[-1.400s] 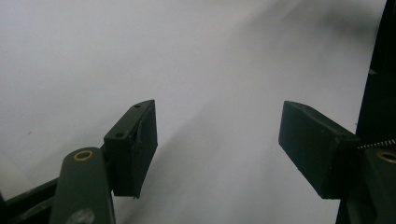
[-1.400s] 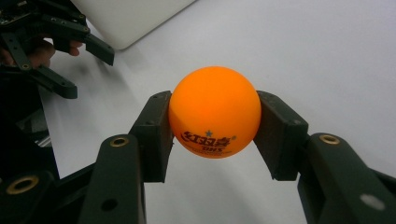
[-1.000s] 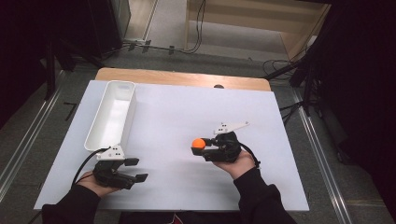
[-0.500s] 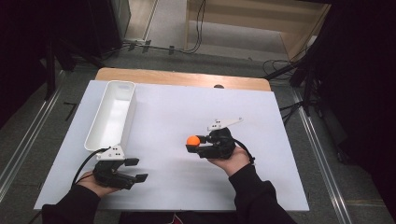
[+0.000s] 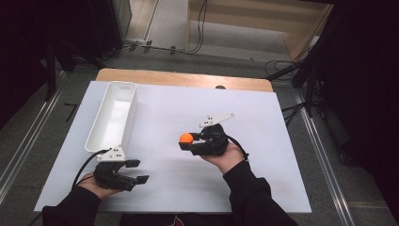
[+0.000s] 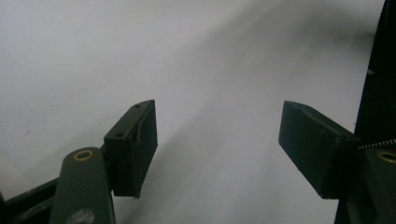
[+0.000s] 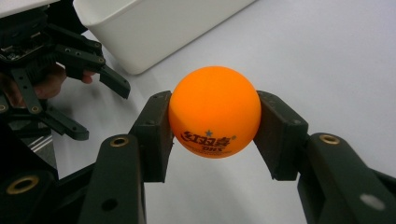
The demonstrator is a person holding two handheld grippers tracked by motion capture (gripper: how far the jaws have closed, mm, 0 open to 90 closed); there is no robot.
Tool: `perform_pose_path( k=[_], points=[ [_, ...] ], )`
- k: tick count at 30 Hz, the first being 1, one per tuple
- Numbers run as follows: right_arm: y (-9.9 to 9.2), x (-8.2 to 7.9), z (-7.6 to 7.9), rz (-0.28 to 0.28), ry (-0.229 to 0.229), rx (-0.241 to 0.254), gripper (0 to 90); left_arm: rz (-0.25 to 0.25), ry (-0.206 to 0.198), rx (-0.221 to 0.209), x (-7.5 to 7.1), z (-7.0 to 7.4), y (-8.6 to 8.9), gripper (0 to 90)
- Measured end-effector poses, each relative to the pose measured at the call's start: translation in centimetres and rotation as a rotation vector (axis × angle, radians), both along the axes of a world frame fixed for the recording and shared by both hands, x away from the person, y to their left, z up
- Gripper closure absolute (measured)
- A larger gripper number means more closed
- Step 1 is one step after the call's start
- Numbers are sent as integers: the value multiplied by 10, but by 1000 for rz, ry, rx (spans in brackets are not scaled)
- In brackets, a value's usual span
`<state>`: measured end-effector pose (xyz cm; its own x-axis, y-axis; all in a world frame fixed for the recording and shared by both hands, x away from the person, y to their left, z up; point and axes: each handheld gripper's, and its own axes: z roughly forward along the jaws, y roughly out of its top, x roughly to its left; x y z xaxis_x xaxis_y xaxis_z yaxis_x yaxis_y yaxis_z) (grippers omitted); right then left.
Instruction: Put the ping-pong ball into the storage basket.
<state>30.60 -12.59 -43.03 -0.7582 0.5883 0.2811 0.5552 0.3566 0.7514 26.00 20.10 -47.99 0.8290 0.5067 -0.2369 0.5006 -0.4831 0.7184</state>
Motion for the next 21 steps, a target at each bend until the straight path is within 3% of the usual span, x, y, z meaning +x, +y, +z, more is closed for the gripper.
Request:
perform_pose_path(
  k=[21],
  points=[
    [28,16,6,37,2,17,482,3,-3,-1,0,0,1,287]
  ],
)
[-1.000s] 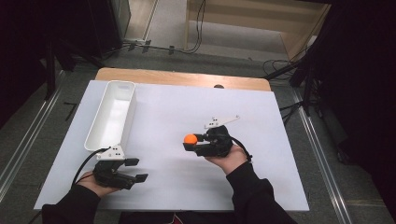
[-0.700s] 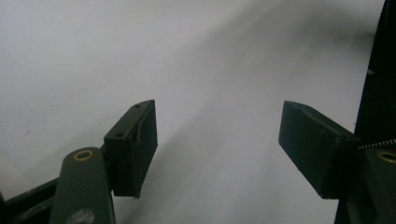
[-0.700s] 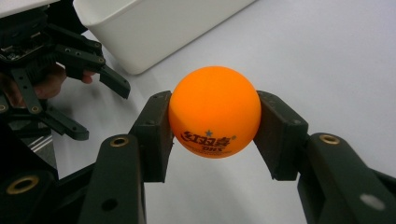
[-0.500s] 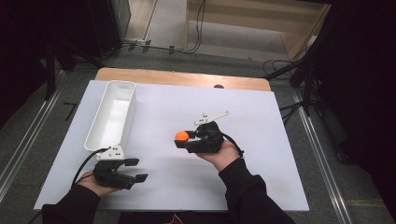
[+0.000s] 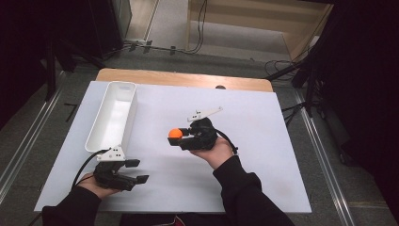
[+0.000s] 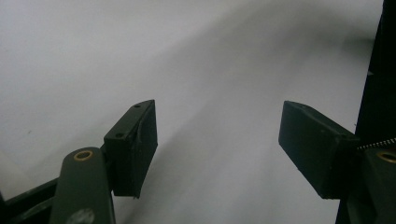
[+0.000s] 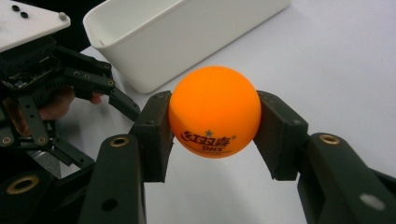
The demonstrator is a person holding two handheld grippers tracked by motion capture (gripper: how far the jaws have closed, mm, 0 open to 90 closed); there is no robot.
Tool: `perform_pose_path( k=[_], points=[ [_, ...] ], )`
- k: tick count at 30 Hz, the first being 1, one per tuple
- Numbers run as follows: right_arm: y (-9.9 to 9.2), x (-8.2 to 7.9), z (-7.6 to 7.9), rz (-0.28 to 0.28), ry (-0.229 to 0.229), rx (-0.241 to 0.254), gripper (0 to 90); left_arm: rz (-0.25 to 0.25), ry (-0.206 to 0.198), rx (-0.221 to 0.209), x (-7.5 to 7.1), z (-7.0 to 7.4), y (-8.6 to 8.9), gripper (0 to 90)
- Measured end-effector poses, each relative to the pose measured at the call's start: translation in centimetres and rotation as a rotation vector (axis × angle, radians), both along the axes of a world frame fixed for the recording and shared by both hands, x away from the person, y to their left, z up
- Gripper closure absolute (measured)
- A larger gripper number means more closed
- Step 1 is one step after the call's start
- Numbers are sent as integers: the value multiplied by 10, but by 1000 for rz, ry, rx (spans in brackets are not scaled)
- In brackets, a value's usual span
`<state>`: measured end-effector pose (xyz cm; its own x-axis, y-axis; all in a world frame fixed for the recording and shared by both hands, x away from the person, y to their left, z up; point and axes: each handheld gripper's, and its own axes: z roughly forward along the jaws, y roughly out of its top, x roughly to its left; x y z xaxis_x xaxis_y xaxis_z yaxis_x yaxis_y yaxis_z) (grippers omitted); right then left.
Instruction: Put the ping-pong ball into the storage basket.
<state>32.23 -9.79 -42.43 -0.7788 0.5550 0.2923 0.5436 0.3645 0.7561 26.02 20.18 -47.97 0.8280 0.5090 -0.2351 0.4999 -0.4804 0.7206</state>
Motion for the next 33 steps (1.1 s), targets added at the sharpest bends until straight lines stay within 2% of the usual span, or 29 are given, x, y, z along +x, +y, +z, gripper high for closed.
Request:
perform_pose_path(
  k=[4,8,12,15,19,26,33],
  points=[
    [8,5,2,1,-13,-10,482,-4,-6,-7,0,-1,-1,288],
    [16,11,3,2,-5,11,482,-9,-9,-13,-1,0,-1,288],
    [25,16,3,15,-1,-1,482,-6,-3,-16,1,0,0,288],
    [32,22,1,26,8,9,483,-2,4,-16,2,0,1,288],
    [39,27,0,28,-7,10,483,-2,1,-19,1,0,1,288],
    [48,36,2,24,0,24,483,-10,3,-24,1,0,1,288],
    [57,42,4,30,-23,24,483,-12,2,-20,2,0,1,288]
  ],
)
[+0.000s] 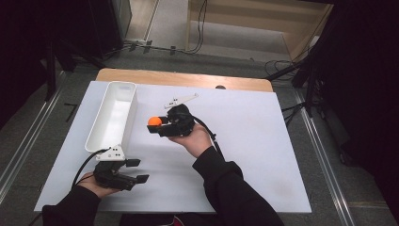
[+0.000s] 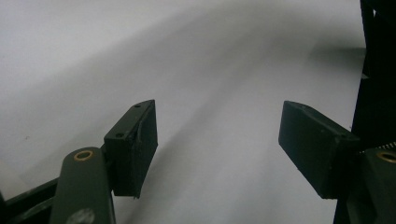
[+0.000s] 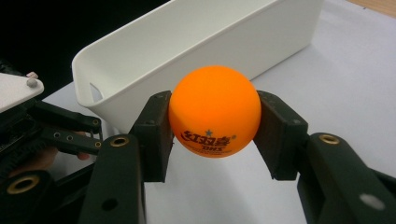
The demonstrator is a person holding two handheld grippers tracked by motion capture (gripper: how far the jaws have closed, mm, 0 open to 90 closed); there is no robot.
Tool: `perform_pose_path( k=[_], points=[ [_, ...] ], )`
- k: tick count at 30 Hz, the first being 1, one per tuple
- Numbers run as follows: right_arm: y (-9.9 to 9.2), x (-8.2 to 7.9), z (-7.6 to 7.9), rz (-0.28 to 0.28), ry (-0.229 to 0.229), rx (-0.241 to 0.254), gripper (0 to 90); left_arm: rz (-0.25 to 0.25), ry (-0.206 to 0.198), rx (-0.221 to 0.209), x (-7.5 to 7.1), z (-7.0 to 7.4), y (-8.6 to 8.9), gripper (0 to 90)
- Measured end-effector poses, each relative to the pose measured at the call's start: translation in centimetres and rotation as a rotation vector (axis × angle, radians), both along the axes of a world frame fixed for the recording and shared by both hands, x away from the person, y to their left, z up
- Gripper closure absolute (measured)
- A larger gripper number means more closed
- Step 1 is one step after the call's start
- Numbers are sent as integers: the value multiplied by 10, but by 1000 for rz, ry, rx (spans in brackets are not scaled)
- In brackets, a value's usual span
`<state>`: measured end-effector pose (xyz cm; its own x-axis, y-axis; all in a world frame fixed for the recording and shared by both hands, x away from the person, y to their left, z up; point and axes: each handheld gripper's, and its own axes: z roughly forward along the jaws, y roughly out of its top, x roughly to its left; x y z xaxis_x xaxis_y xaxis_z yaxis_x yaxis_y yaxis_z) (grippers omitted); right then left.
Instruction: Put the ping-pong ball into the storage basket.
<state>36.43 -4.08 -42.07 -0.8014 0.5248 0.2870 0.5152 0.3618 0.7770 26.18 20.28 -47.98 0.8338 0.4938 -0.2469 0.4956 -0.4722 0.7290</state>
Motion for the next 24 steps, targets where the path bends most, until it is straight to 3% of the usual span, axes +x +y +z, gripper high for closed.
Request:
perform_pose_path(
  k=[24],
  points=[
    [30,21,3,2,-11,-1,482,2,-1,3,0,0,0,288]
  ],
)
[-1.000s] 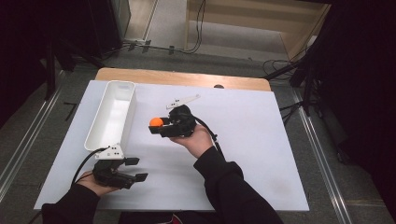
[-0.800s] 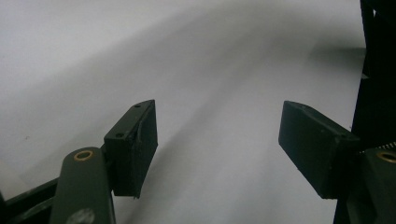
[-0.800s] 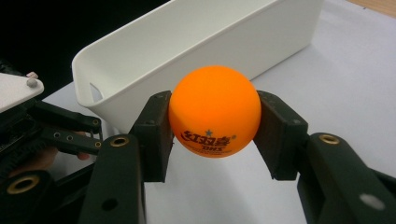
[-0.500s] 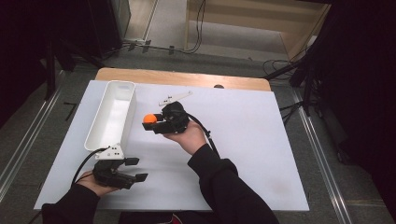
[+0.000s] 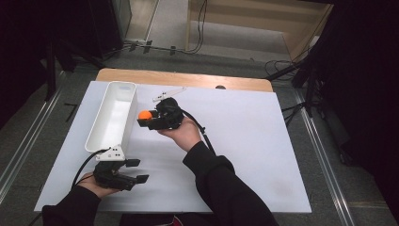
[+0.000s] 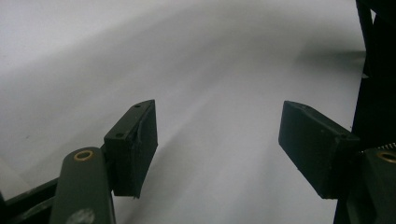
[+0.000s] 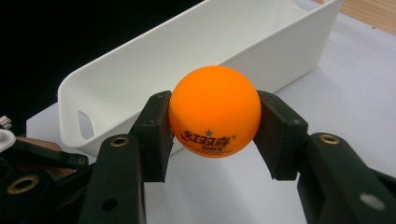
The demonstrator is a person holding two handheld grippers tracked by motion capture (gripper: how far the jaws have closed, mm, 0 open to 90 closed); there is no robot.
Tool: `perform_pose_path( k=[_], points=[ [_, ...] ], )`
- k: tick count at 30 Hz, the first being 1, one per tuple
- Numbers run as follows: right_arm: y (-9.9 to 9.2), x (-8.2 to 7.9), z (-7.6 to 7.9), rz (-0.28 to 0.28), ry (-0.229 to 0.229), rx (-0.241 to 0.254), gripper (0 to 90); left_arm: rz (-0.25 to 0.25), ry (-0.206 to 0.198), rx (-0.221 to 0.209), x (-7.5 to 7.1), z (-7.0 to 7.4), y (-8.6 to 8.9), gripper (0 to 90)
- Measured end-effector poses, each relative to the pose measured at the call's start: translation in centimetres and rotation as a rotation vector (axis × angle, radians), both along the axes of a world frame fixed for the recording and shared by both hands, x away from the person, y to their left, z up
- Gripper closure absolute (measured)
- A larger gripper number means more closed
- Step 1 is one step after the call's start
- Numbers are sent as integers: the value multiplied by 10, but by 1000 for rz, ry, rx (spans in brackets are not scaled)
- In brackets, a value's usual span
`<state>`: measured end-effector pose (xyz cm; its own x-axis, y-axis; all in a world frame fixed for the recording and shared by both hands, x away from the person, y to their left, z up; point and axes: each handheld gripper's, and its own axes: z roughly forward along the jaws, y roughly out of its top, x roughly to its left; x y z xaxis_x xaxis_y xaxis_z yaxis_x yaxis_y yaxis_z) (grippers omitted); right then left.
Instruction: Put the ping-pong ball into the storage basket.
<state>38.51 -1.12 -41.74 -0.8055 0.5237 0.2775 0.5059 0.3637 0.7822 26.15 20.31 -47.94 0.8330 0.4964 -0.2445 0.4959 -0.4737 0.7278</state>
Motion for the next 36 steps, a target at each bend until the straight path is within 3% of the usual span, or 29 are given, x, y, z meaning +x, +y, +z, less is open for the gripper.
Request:
perform_pose_path(
  k=[14,22,31,36],
  points=[
    [34,14,6,43,-4,0,482,-5,-2,-8,-1,0,1,288],
    [48,18,12,47,-13,-2,482,-11,0,11,-1,-1,-1,288],
    [61,27,16,51,-4,2,481,-12,-3,-1,0,-1,-1,288],
    [71,30,14,51,-20,-8,481,-11,-4,-6,0,-1,0,288]
  ],
)
